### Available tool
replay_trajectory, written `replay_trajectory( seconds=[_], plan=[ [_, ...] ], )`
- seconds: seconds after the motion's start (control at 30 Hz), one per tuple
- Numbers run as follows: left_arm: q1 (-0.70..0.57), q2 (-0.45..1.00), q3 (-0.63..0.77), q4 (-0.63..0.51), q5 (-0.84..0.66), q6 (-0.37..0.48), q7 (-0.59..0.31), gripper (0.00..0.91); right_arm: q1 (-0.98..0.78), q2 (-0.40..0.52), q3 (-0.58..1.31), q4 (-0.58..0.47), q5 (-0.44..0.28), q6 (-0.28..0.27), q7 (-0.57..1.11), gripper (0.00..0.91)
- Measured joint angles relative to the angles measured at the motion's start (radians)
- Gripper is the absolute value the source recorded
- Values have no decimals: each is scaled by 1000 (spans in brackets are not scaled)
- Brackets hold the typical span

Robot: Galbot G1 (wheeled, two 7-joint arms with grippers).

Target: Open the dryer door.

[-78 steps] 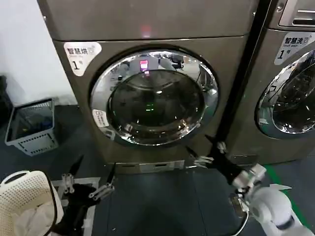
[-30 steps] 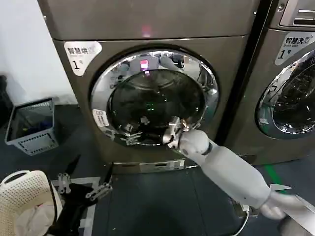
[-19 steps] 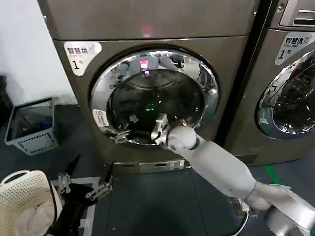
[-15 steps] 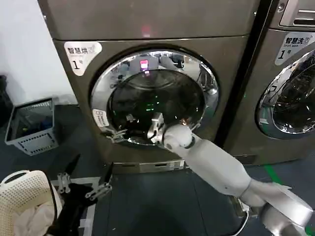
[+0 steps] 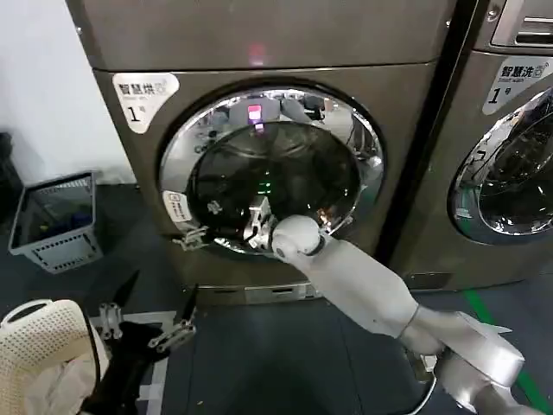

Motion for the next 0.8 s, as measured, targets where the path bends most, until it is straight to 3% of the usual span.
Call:
replay_trajectory(
  seconds=[0.37,0.5,0.8],
  plan=[
    [-28,5,-43,15,-63,26,-9,907,10,-12,-17,10,51,-4,-120,907],
    [-38,11,-64,20,-90,31,-8,907,16,-29,-36,23,77,22,-166,907],
    [-87,39,-152,22,-261,97,-6,907,22,-93,-83,92,124,45,-233,907]
  ],
)
